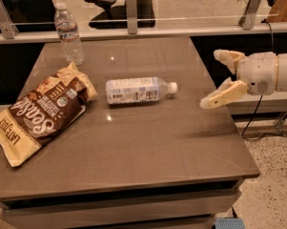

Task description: Knock blue plastic bottle over

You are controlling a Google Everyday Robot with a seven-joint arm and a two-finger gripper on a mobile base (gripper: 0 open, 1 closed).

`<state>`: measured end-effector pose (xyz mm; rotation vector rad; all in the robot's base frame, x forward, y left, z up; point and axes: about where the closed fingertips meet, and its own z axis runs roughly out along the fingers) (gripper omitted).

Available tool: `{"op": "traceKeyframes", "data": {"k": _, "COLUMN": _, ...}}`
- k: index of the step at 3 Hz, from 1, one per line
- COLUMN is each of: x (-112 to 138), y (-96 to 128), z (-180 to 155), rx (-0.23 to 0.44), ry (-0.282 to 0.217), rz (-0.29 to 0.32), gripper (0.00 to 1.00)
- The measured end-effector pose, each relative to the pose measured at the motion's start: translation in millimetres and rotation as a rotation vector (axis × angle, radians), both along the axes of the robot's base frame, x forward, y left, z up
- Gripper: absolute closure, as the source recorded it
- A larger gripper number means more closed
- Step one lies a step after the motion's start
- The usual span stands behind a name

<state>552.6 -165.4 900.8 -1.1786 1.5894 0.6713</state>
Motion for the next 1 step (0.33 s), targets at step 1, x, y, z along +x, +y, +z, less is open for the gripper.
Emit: {"op": "traceKeyframes", "data": {"k": 1, "x": 0.0, "y": 0.1, "z": 0.0, "rx": 0.000, "ry": 0.000, "rz": 0.000, "gripper": 0.00}}
